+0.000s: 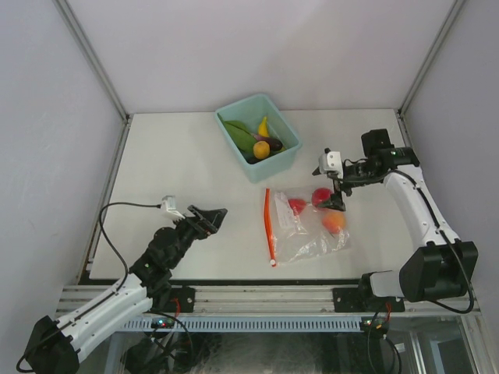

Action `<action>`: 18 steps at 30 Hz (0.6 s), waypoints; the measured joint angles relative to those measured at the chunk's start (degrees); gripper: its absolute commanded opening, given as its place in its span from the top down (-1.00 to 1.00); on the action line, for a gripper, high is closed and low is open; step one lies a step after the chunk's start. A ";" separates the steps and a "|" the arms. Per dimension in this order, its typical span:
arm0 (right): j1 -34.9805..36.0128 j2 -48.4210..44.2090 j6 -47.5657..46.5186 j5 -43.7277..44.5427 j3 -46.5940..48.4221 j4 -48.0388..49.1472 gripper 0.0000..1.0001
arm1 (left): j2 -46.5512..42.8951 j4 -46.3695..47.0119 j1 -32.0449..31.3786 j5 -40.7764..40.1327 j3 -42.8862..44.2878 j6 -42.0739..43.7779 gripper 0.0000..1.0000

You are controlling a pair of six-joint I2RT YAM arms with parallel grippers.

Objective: Open the zip-top bag and remove the fake food
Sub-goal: Pick up the fake fruit from the zipper food storage bag.

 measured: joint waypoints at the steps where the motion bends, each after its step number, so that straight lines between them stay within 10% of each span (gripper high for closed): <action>1: 0.00 0.13 -2.97 0.20 0.00 -1.33 -1.00 | 0.11 0.00 0.00 0.07 0.02 1.20 -0.78; 18: 1.33 10.71 -23.71 10.29 0.04 -3.82 -0.87 | 1.92 1.51 0.04 3.52 0.48 16.59 -0.62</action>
